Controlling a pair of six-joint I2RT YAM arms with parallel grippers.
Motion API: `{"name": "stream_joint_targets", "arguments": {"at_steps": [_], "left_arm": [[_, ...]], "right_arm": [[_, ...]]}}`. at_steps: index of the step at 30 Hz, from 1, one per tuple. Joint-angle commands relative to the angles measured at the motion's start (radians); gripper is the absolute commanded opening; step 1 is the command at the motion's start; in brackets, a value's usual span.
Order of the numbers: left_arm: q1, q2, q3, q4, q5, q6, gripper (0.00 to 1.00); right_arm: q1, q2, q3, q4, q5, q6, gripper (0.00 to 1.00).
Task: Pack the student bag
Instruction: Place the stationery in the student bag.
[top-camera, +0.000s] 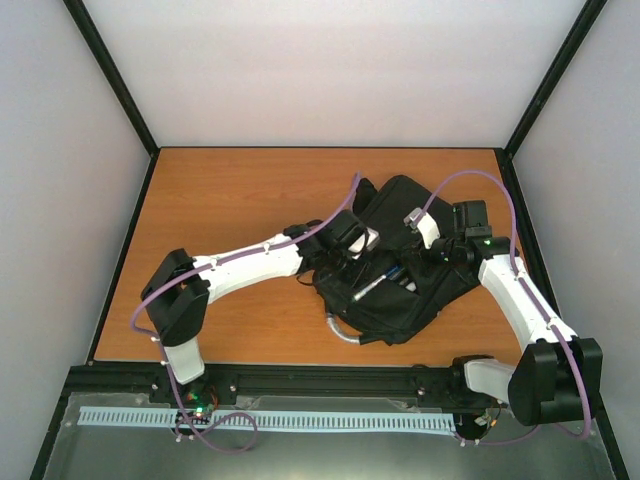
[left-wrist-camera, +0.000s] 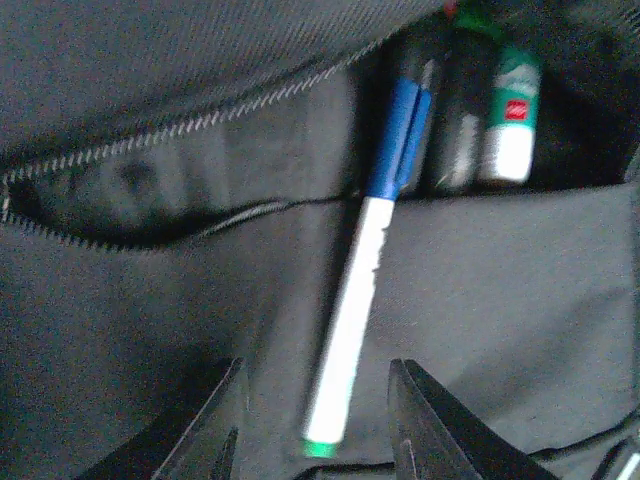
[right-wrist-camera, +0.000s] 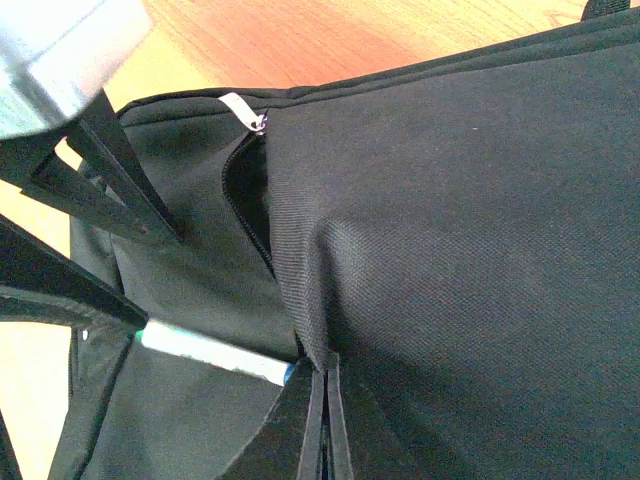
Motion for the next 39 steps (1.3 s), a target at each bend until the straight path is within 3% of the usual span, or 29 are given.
{"name": "stream_joint_targets", "arguments": {"at_steps": [1,11,19,25,30,36,39], "left_arm": [[-0.008,-0.007,-0.07,0.022,-0.074,0.053,0.41],[-0.014,-0.024,-0.117,0.08,-0.016,0.123,0.44],[-0.058,-0.084,-0.228,0.097,-0.098,0.143,0.38],[-0.123,-0.007,-0.199,0.08,-0.248,0.145,0.4],[-0.145,0.049,-0.154,0.062,-0.367,0.128,0.27],[-0.147,0.045,-0.128,0.097,-0.388,0.122,0.05],[-0.147,0.04,-0.104,0.135,-0.388,0.125,0.01]], "right_arm": [[-0.004,-0.007,0.011,0.032,-0.033,-0.008,0.03],[-0.005,-0.004,0.011,0.03,-0.029,-0.01,0.03],[-0.007,0.01,0.013,0.027,-0.033,-0.014,0.03],[-0.007,0.016,0.014,0.024,-0.032,-0.014,0.03],[-0.007,0.015,0.012,0.026,-0.031,-0.012,0.03],[-0.007,0.016,0.012,0.024,-0.032,-0.012,0.03],[-0.007,0.016,0.012,0.025,-0.032,-0.013,0.03]]}}
